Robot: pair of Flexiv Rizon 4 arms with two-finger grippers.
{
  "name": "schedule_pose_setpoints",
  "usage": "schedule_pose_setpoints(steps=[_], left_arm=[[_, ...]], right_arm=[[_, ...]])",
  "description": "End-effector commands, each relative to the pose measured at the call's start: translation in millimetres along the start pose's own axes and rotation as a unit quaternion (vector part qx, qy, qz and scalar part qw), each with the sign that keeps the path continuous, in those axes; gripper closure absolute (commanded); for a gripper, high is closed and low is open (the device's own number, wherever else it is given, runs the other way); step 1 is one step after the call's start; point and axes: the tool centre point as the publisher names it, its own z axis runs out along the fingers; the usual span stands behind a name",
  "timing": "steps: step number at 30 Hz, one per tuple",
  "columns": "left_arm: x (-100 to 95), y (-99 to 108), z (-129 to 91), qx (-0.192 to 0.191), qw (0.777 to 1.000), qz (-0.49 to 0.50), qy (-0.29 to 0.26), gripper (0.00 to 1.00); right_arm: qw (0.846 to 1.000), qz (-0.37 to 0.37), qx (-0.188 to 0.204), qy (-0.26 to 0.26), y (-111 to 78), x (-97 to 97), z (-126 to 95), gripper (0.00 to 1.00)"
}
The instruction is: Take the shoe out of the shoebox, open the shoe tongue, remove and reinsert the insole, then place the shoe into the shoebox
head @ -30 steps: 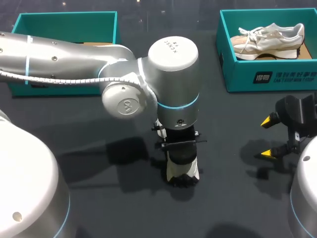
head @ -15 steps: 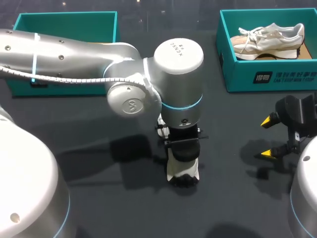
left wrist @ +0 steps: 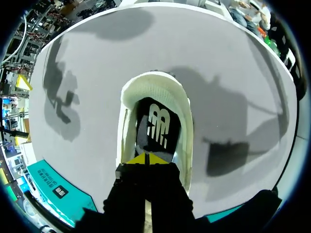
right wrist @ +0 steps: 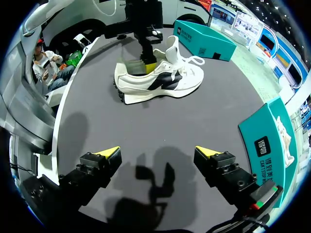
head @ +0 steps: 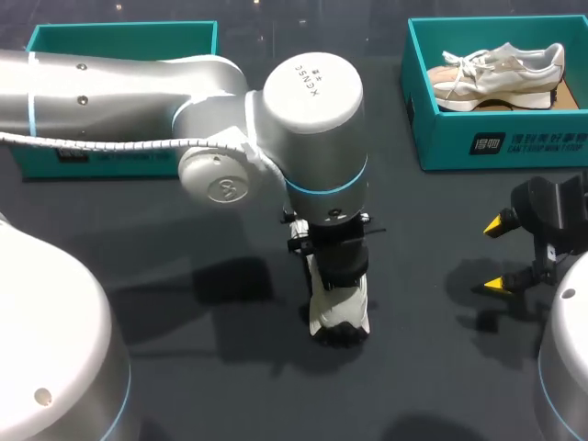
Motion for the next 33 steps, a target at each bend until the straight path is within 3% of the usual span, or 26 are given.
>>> schedule_pose_setpoints(steps=[1,9,13,17,33], left_arm=[[-0.3,4,2,-0.01,1.0,0.0,-0.004,1.0],[-2.3,8,0,-0.022,1.0,0.009,-0.002,0.99],[-1.2,13,-2,-0.025,1.0,0.006,0.006,0.84],[1.2,17,-3,-0.027,1.0,0.003,0.012,0.75],[2.6,18,-6,-0.036,0.999,0.004,0.021,0.56]], right_arm=[[1.0,0.0,0.001,-0.002,-0.4,1.9,0,0.0],[1.0,0.0,0.001,-0.002,-0.4,1.9,0,0.0],[1.0,0.0,0.001,-0.002,-0.4,1.9,0,0.0],[1.0,0.0,0.001,-0.002,-0.4,1.9,0,0.0],[1.0,0.0,0.001,-0.002,-0.4,1.9,0,0.0]])
